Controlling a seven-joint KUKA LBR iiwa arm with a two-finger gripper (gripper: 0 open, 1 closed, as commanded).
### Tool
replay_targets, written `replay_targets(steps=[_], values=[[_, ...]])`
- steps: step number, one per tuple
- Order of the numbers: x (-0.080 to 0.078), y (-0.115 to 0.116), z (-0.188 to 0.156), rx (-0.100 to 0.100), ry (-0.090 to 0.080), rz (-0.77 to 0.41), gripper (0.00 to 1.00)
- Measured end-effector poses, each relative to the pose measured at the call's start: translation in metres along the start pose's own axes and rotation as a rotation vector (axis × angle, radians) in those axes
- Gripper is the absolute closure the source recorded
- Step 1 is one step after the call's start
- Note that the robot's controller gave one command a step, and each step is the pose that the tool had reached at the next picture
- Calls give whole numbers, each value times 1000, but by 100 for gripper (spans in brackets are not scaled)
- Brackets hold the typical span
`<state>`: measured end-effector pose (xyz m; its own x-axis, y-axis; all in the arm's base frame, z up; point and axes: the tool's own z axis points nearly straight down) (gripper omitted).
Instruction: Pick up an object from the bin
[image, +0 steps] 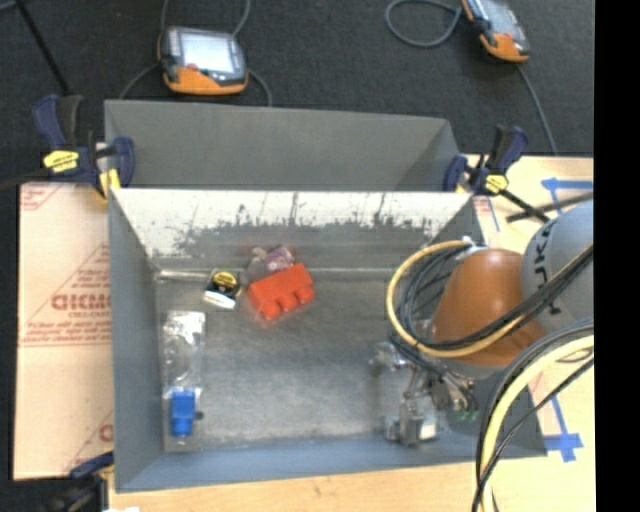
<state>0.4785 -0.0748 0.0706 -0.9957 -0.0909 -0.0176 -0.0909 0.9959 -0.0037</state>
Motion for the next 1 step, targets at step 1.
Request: replay_targets(steps=[1], values=[[-80,43,1,-6,11,-331,0]])
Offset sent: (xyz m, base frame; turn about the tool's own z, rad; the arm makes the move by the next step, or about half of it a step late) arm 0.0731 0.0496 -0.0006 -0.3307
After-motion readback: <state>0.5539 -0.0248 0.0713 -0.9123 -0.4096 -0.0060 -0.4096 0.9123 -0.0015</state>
